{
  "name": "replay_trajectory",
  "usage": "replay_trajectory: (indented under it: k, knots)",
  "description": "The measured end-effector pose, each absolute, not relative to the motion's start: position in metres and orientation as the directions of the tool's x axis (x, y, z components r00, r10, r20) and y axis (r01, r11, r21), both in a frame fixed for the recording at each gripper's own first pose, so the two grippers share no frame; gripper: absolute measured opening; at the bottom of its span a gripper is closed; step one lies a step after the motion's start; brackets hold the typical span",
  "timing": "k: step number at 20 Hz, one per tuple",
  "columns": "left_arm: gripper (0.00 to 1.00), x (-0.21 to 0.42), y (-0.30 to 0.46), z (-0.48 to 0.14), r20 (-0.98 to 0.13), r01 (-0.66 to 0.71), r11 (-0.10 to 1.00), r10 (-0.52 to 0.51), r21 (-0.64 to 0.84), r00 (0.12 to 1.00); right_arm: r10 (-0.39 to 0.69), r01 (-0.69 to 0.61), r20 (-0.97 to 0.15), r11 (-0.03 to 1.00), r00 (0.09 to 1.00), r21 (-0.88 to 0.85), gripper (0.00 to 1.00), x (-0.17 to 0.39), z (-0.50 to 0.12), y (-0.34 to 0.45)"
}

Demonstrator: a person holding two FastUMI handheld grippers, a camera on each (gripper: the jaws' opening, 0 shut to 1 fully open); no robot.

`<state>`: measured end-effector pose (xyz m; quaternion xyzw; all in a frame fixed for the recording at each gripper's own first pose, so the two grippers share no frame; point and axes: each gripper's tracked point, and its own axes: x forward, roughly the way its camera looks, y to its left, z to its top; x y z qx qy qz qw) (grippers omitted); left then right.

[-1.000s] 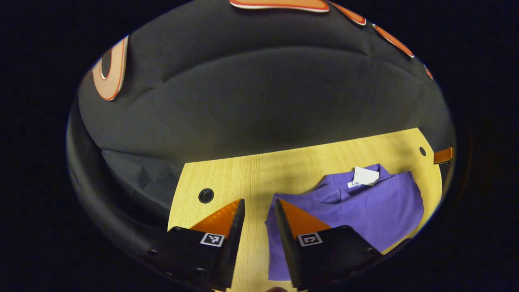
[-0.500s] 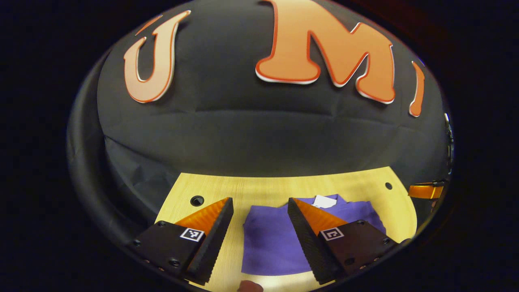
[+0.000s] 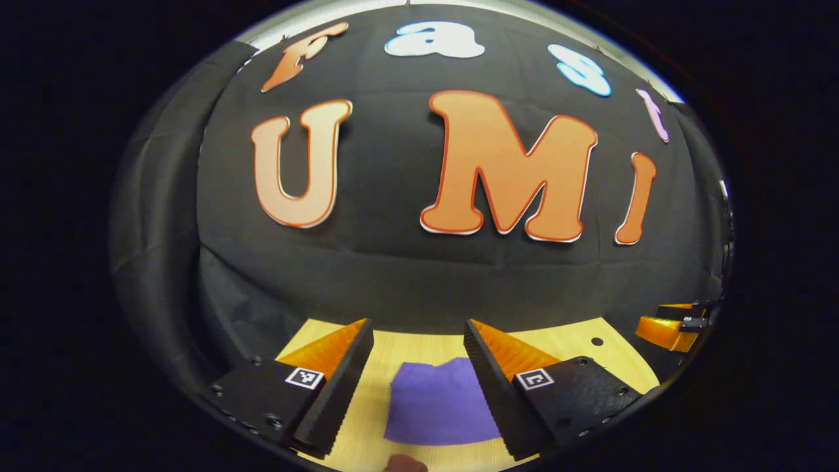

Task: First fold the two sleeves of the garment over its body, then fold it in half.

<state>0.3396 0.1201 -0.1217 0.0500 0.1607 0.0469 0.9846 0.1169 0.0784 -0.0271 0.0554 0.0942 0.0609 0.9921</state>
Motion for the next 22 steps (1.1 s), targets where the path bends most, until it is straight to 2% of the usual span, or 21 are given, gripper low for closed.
replay_trajectory:
  k: [4, 8, 14, 19, 22]
  knots:
    - [0.91, 0.301, 0.112, -0.099, -0.229, -0.078, 0.992, 0.1, 0.1, 0.968, 0.115, -0.107, -0.093, 0.99, 0.989, 0.095, 0.95, 0.084, 0.002, 0.096]
    - [0.91, 0.267, 0.113, -0.096, -0.204, -0.091, 0.986, 0.119, 0.141, 0.972, 0.077, -0.074, -0.027, 0.992, 0.997, 0.106, 0.95, 0.057, 0.018, 0.1]
    - [0.9, 0.231, 0.104, -0.078, -0.115, -0.08, 0.973, 0.107, 0.219, 0.988, 0.084, -0.082, -0.012, 0.992, 0.996, 0.096, 0.95, 0.021, 0.023, 0.116]
    - [0.89, 0.202, 0.089, -0.055, -0.021, -0.016, 0.977, 0.021, 0.213, 1.0, 0.062, -0.065, 0.055, 0.997, 0.997, 0.039, 0.95, -0.005, 0.035, 0.124]
    - [0.88, 0.194, 0.075, -0.057, -0.013, 0.037, 0.976, -0.035, 0.213, 0.999, 0.036, -0.037, 0.072, 0.999, 0.997, 0.009, 0.94, -0.022, 0.036, 0.121]
